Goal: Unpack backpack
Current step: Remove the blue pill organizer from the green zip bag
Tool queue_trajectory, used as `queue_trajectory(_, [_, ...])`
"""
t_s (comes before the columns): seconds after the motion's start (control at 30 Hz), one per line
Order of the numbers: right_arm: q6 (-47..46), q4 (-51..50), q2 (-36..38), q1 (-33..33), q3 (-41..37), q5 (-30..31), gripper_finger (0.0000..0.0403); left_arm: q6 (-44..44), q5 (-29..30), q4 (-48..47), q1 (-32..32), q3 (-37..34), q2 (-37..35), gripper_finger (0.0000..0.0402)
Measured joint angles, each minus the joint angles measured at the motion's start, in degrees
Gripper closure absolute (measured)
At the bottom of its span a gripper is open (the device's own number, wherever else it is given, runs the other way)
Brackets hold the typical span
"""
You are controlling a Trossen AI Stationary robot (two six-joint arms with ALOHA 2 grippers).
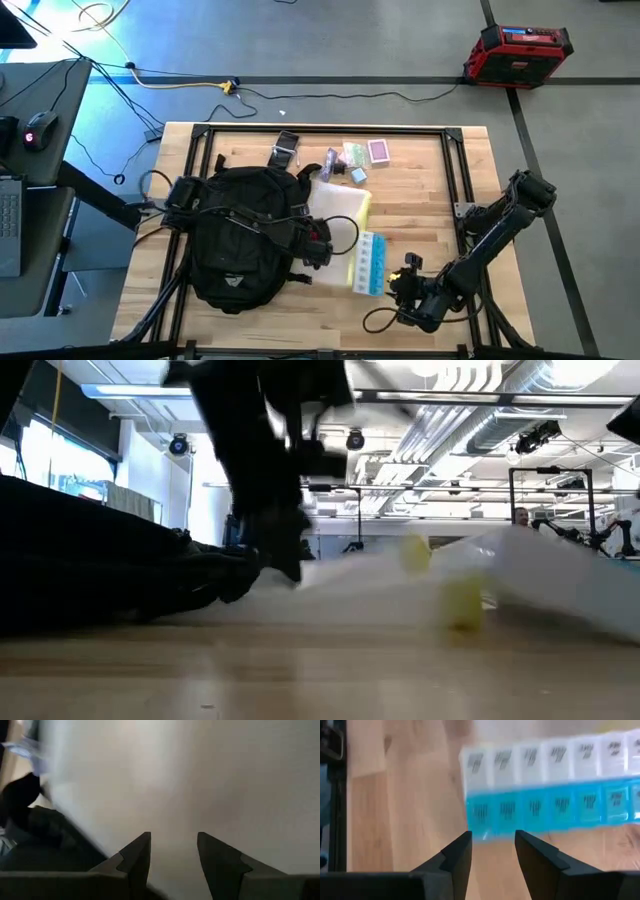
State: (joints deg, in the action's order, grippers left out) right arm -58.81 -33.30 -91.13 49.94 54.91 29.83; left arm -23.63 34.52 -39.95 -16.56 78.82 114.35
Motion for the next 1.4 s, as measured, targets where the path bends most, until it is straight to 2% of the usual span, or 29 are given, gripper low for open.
queue_trajectory(0.07, [-2.23,-0.65,0.00,-0.18,-0.56,0.19,0.0265,-2.42,-0.11,-0.05,-1.55,0.73,-2.06,0.0257])
queue_trajectory(0.2, [-4.96,-0.48,0.00,-0.44,-3.17,-0.32,0.0249,-2.63,-0.48,5.87,-4.44,0.81,-2.56,0.0257])
queue_trajectory(0.27, [-6.04,-1.36,0.00,-0.45,-3.88,-2.35,0.0230,-0.84,-1.59,12.02,-5.29,0.97,-2.65,0.0257])
queue_trajectory(0.4, [-6.97,-2.27,0.79,-0.77,-4.02,-8.42,0.0179,2.34,-8.86,27.09,-5.22,1.05,-1.94,0.0257])
queue_trajectory(0.5, [-8.24,-2.80,2.42,-0.92,-4.00,-13.05,0.0145,6.64,-10.82,37.87,-4.74,1.05,-0.29,0.0262])
queue_trajectory(0.6, [-12.77,-5.72,4.41,-0.34,-4.00,-15.09,0.0128,8.16,-13.71,43.52,-3.80,1.12,1.28,0.0275])
queue_trajectory(0.77, [-22.47,-10.34,4.79,2.80,-4.37,-15.82,0.0124,9.41,-14.55,44.00,-1.12,1.10,2.88,0.0301])
queue_trajectory(0.9, [-29.30,-7.89,4.79,4.32,-7.96,-14.42,0.0123,8.35,-18.77,44.54,1.54,1.21,4.04,0.0321])
queue_trajectory(1.0, [-32.83,-2.80,4.79,4.50,-12.01,-12.20,0.0123,7.20,-19.45,44.36,2.75,1.14,5.51,0.0337])
queue_trajectory(1.27, [-32.91,16.57,4.98,2.16,-20.83,-5.00,0.0123,4.77,-26.14,49.39,3.10,1.23,10.55,0.0377])
queue_trajectory(1.4, [-30.20,20.45,4.81,-0.08,-21.75,-3.31,0.0123,4.19,-26.98,50.22,3.28,2.41,12.00,0.0391])
